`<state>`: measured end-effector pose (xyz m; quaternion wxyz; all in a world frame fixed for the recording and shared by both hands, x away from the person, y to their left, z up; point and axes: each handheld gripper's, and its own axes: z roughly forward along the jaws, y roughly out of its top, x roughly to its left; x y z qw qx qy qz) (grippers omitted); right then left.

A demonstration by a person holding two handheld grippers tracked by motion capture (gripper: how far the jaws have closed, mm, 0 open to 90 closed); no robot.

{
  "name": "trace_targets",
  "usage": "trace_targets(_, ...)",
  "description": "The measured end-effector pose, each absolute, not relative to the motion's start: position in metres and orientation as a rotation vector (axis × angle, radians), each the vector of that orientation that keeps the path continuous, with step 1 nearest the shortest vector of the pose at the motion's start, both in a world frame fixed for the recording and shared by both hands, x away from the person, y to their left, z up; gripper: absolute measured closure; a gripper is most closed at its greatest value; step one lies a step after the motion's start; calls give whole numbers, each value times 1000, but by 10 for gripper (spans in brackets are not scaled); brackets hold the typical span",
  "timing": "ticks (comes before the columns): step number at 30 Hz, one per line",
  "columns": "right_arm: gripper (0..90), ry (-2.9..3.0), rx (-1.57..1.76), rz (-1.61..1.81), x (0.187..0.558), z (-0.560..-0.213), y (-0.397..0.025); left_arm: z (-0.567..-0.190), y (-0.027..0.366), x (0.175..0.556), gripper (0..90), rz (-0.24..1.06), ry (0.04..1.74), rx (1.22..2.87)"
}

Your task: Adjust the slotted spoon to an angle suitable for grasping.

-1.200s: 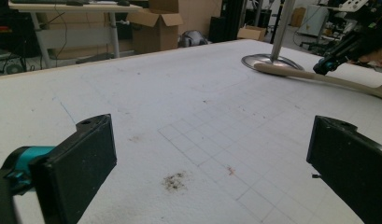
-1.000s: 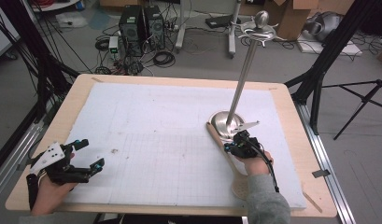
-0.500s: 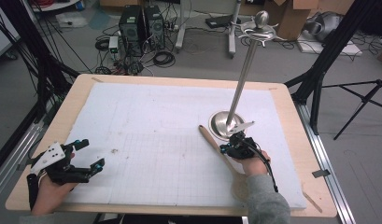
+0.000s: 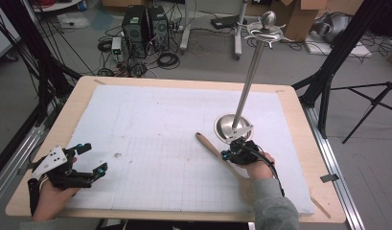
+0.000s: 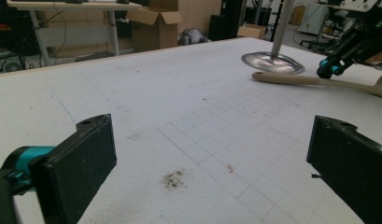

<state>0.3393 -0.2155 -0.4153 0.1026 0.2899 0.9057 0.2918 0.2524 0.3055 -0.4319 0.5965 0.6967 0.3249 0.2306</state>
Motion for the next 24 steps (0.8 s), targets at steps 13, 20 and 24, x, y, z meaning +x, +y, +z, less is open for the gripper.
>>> trace_targets(13,900,2717,748,885,335,-414,-204,-433,305,253,18,531,756,1620)
trace_targets(20,900,2739,671,873,333,-414,-196,-433,306,253,18,532,755,1620)
trace_targets(24,900,2751,638,877,332,-414,-192,-433,306,253,18,535,754,1622)
